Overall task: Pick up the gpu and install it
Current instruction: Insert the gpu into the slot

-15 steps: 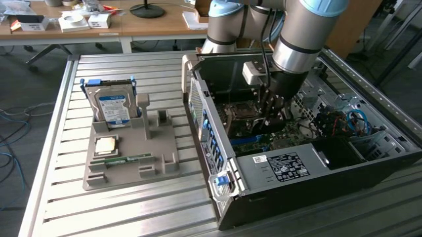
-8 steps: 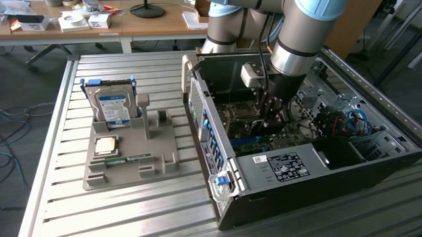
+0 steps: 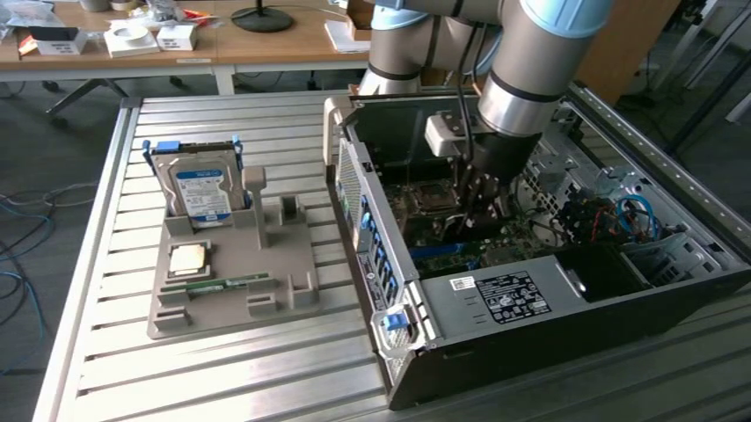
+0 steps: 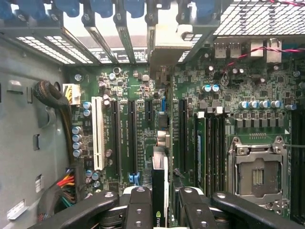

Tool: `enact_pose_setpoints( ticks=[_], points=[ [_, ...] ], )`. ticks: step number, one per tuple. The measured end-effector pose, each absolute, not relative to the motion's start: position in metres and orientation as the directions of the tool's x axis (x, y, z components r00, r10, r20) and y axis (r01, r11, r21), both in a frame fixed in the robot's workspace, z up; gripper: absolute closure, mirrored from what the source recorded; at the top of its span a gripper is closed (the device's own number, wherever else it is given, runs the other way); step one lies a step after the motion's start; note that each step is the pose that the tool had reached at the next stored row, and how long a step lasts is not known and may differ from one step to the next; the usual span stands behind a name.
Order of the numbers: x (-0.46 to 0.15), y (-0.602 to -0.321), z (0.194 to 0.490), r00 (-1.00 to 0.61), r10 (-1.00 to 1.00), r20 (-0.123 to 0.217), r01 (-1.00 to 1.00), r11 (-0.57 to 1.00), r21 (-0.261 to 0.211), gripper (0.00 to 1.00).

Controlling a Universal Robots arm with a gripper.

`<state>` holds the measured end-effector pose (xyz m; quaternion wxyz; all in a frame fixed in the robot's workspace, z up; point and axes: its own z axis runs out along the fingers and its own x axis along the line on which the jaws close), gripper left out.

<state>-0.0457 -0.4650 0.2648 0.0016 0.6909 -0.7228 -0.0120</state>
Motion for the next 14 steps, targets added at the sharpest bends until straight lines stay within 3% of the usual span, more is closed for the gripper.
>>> enact_pose_setpoints(
  ticks=[14],
  points=[
    [-0.0511, -0.4649, 0.2577, -0.045, -0.999, -0.012, -0.999, 0.045, 0.02, 0.74]
  ],
)
